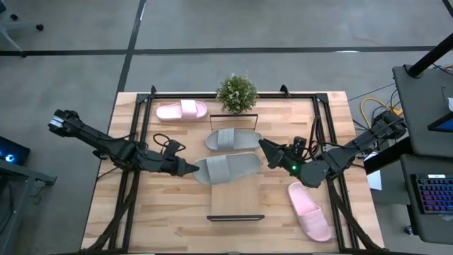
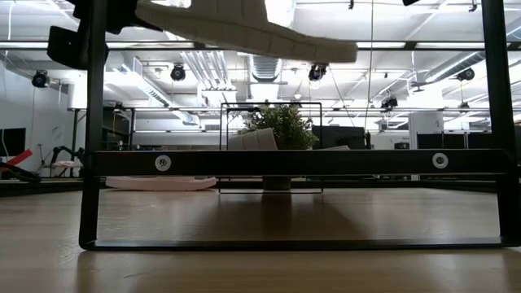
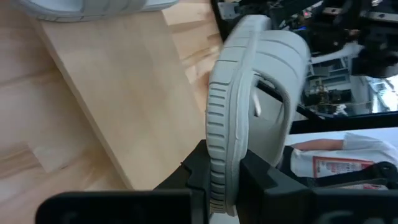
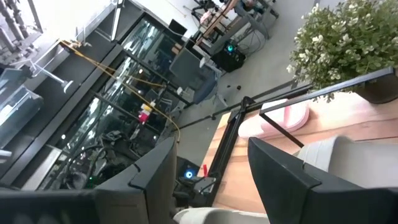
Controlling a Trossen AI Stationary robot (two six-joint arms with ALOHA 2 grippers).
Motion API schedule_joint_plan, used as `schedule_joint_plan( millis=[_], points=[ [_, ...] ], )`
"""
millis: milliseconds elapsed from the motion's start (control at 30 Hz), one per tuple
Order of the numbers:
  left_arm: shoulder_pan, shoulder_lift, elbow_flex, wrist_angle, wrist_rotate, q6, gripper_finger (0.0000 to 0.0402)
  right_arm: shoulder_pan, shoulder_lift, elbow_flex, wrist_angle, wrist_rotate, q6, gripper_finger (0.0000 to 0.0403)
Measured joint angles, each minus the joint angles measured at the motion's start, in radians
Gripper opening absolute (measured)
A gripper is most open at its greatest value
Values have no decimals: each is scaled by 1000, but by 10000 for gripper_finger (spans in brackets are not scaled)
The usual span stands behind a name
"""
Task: Pick and place slides into the shelf
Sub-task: Put the gray slide on the shelf
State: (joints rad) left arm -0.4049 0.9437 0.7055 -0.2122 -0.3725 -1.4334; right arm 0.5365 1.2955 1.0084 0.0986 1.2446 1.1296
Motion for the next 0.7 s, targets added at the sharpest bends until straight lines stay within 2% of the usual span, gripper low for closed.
schedule_joint_plan(
  millis=[367,600,700],
  points=[
    [34,137,-3,71,-19,-2,19,0,13,-1,-6,-22,21,190],
    [122,181,-68,265,96,28,19,0,5,-1,-5,-22,16,189],
    [161,168,-107,288,143,32,19,0,4,-1,-5,-27,15,189]
  ],
)
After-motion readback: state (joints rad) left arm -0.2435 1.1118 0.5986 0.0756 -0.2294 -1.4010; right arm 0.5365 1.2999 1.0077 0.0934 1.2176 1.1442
